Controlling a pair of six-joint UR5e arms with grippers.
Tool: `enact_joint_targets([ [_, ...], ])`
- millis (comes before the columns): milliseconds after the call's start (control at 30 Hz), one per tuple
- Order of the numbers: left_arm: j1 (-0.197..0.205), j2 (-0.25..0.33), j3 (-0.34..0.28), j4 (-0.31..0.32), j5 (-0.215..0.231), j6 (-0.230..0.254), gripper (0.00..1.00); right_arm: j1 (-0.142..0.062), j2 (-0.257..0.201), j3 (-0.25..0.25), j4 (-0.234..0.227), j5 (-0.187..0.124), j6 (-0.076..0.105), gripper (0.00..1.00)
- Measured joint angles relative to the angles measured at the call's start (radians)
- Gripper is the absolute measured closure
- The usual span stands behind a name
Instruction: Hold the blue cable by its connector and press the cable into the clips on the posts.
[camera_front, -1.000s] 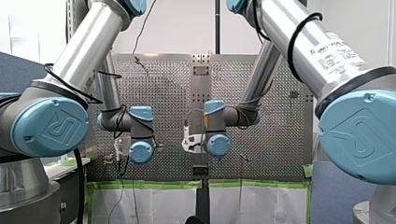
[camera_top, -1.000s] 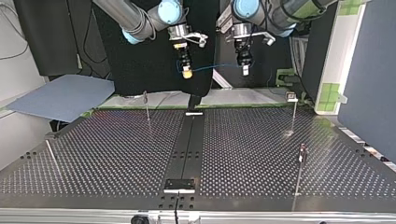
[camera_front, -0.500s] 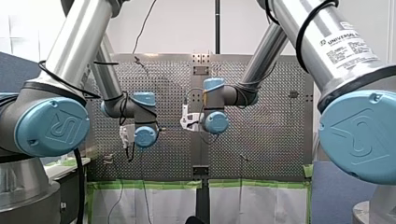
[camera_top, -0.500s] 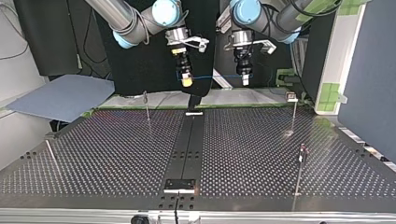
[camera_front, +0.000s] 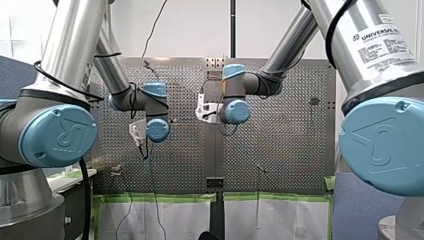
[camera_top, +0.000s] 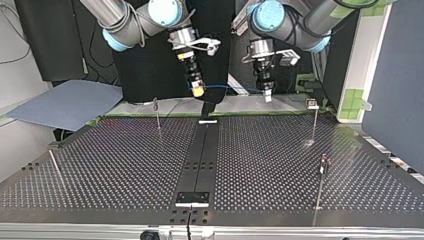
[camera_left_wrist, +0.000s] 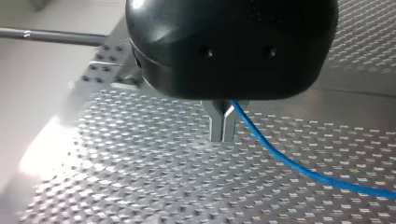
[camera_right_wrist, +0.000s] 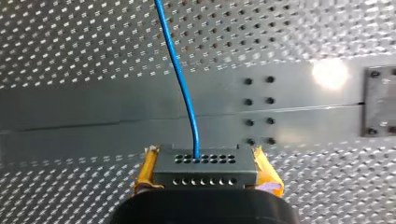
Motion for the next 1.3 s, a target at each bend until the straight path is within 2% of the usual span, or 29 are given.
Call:
enact_joint_targets([
  [333,0.027,0.090,0.086,-0.090,-0.014,-0.019,1.00,-0.025,-0.085,-0.057,0.005,-0.055,0.007,1.00],
  [400,0.031,0.105,0.099,-0.106,-0.016,-0.021,1.00,-0.027,-0.089,-0.071,0.004,-0.064,0.006,1.00],
  [633,0.048,0.170,0.137,-0.170,-0.056,-0.031,1.00,-0.029,-0.074,-0.105,-0.017,-0.087,0.008,1.00],
  [900,0.064,0.234,0.173,-0.234,-0.090,-0.034,1.00,-0.037,-0.067,-0.137,-0.021,-0.113,0.011,1.00],
  [1100,0.068,0.288,0.189,-0.289,-0.100,-0.041,1.00,-0.043,-0.051,-0.172,-0.015,-0.137,0.017,1.00],
  [1300,0.073,0.347,0.201,-0.347,-0.124,-0.052,1.00,-0.034,-0.018,-0.216,0.004,-0.152,0.016,1.00],
])
